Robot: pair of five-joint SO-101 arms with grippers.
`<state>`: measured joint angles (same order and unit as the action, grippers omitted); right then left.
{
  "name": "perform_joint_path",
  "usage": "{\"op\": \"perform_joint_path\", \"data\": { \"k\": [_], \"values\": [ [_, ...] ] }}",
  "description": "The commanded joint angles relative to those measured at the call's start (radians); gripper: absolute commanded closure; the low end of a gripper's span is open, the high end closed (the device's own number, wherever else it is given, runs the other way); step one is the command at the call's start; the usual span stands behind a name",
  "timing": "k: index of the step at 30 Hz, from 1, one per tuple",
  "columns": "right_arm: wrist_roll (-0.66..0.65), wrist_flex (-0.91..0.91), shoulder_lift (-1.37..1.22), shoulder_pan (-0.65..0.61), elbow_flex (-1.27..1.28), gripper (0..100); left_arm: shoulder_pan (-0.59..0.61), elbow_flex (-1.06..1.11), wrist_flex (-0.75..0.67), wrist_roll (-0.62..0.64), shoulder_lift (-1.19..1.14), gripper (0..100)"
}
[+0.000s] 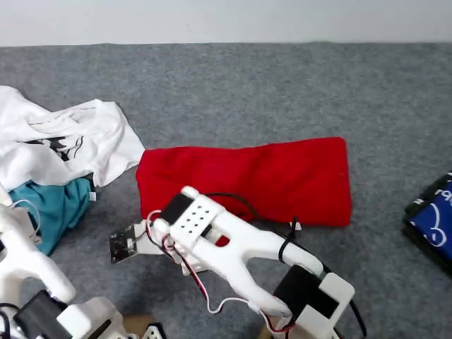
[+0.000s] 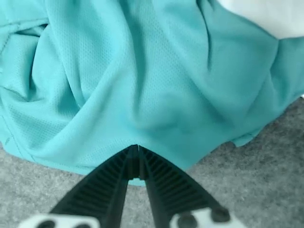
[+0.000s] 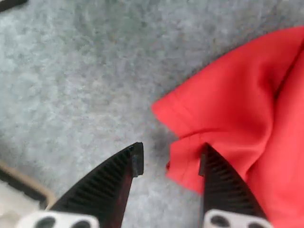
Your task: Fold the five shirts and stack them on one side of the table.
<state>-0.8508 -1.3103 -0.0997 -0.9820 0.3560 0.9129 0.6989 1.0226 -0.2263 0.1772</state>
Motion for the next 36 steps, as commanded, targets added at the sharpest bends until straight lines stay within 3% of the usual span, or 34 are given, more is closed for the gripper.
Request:
{"op": "perform_joint_path", "data": {
  "k": [1,8,36],
  "values": [
    [0.008,0.114,0.056,-0.013,0.028,79.7,-0.005,-0.004,-0.015,-0.006,0.034,100],
    [0.003,0.197,0.053,-0.027,0.055,79.8,-0.005,-0.004,-0.015,-0.006,0.034,100],
    [-0.078,0.125,-0.056,-0.087,0.025,82.0,-0.003,0.053,-0.094,-0.008,0.034,100]
  ]
}}
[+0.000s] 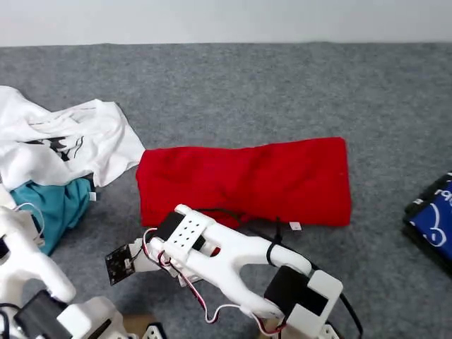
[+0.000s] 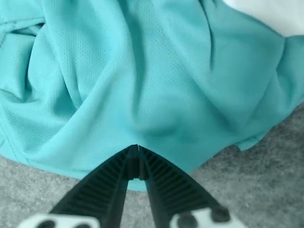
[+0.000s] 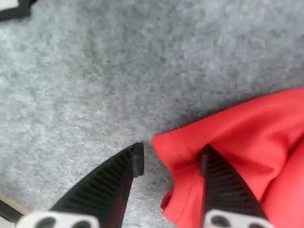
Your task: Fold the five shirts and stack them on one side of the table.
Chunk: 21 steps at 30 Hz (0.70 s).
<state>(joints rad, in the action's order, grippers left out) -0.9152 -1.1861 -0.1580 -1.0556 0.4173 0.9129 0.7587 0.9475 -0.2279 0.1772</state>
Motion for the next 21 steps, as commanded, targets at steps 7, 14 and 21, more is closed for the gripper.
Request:
{"op": "perform_joint_path", "data": {
  "k": [7,14,21],
  "values": [
    [-0.058,0.022,0.002,-0.008,-0.038,92.4,-0.003,-0.010,-0.018,-0.006,0.034,100],
    [-0.071,0.019,0.002,-0.007,-0.038,94.6,-0.005,-0.010,-0.018,-0.008,0.034,100],
    [-0.071,-0.002,0.008,0.074,-0.097,98.2,-0.005,-0.010,-0.018,-0.008,0.034,100]
  ]
}}
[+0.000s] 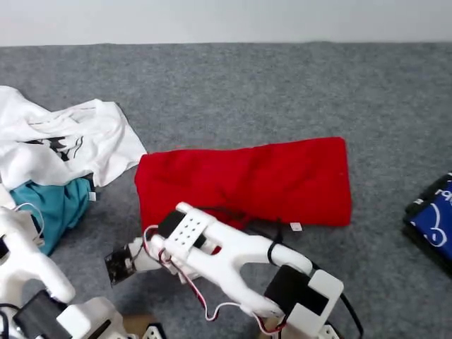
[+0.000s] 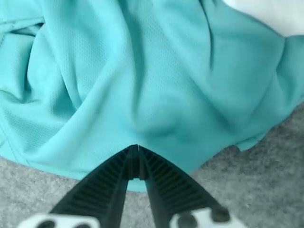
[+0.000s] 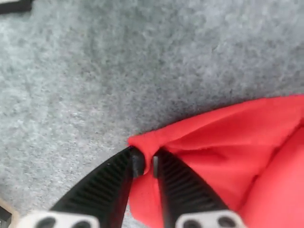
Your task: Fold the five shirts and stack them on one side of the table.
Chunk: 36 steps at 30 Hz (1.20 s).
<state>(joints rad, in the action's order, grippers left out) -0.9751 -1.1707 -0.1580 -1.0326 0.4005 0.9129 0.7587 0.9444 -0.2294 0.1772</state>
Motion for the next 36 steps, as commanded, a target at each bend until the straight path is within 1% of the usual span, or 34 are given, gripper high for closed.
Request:
{"op": "perform_joint_path", "data": {
  "k": [1,6,14,23,29,36],
  "values": [
    [-0.011,-0.030,0.008,0.071,-0.103,98.4,-0.005,-0.010,-0.015,-0.006,0.034,100],
    [-0.011,-0.081,0.004,0.156,-0.227,98.5,-0.005,-0.010,-0.015,-0.006,0.034,100],
    [-0.009,-0.059,-0.022,0.243,-0.384,98.5,-0.005,-0.010,-0.015,-0.006,0.034,100],
    [-0.006,-0.059,-0.245,0.302,-0.663,98.5,-0.005,-0.008,-0.015,-0.006,0.034,100],
    [-0.009,-0.061,-0.406,0.303,-0.853,98.5,-0.005,-0.007,-0.015,-0.008,0.034,100],
    [-0.009,-0.061,-0.558,0.337,-1.005,98.0,-0.003,-0.008,-0.015,-0.008,0.034,100]
  ]
}}
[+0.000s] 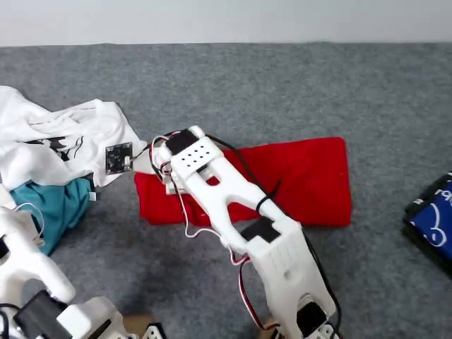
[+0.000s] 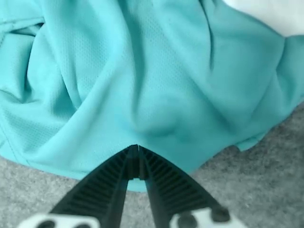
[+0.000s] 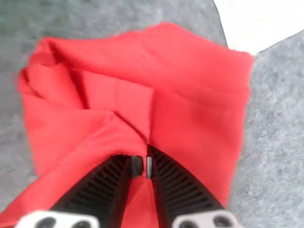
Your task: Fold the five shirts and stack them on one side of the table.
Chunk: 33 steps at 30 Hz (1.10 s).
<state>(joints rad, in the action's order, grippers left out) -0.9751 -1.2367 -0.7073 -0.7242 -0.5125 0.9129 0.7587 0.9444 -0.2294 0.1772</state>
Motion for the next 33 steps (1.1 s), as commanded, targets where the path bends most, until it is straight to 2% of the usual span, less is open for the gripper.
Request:
{"op": "perform_joint_path", "data": {
  "k": [1,10,16,22,33],
  "values": [
    [-0.009,0.005,-0.021,0.033,-0.101,96.5,-0.003,-0.008,-0.015,-0.008,0.034,100],
    [-0.006,-0.042,-0.038,0.082,-0.112,70.4,-0.005,-0.010,-0.015,-0.008,0.034,100],
    [-0.006,-0.048,-0.027,0.124,-0.123,69.5,-0.005,-0.010,-0.015,-0.008,0.034,100],
    [-0.006,-0.140,0.024,0.119,-0.181,69.5,-0.006,-0.010,-0.035,-0.008,0.034,100],
    [-0.009,-0.206,0.035,0.102,-0.227,69.6,-0.041,-0.007,-0.034,-0.003,0.034,100]
  ]
}}
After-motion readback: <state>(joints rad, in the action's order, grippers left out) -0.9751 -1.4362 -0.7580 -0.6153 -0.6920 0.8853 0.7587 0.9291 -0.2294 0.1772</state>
